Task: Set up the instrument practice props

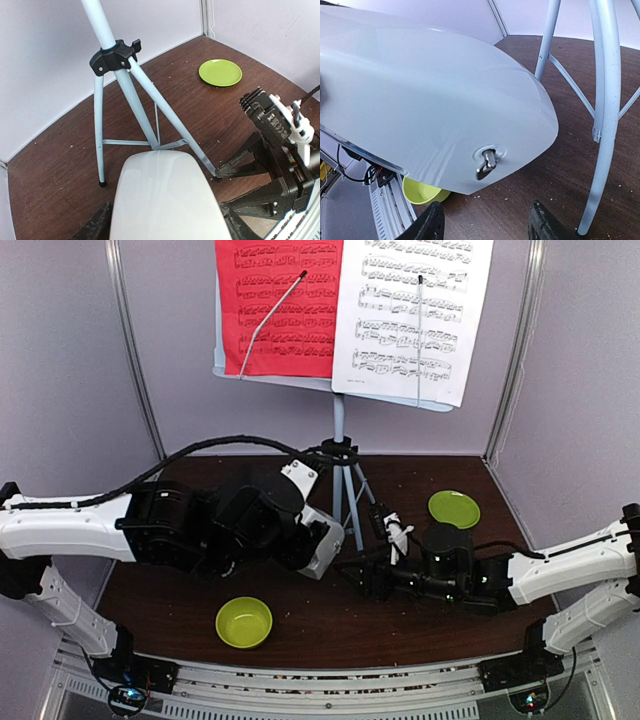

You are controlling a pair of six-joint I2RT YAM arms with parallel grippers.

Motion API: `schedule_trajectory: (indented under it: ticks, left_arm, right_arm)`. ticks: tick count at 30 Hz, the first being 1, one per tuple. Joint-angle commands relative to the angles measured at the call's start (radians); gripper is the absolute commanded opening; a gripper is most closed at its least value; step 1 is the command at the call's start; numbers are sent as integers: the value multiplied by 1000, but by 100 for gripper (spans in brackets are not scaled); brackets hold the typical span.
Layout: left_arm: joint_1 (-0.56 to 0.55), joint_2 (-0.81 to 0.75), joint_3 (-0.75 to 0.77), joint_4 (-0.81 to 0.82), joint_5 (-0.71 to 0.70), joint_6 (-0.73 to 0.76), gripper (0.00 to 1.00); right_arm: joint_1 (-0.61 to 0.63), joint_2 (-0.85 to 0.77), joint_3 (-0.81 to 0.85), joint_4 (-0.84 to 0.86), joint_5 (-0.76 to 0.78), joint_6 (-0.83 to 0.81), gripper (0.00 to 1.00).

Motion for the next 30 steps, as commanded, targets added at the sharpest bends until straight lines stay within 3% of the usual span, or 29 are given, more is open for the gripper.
schedule_trajectory:
  ticks: [1, 6, 11, 16, 30]
  left_arm:
    - [-13, -24, 63, 122, -68, 61, 10]
    - [-24, -27, 61, 129, -55, 82, 8]
    - [-27, -25, 59, 131, -52, 88, 8]
    - [-27, -22, 60, 138, -37, 106, 8]
    - [-32, -45, 28, 191, 2, 143, 1]
  right_arm:
    - [-5, 12, 24, 14, 28, -2, 55]
    - [-5, 1, 24, -6, 79, -4, 50]
    - [-6, 10, 51, -16, 25, -22, 57]
    - [-6, 23, 72, -28, 28, -21, 56]
    - [-9, 35, 78, -68, 109, -8, 26]
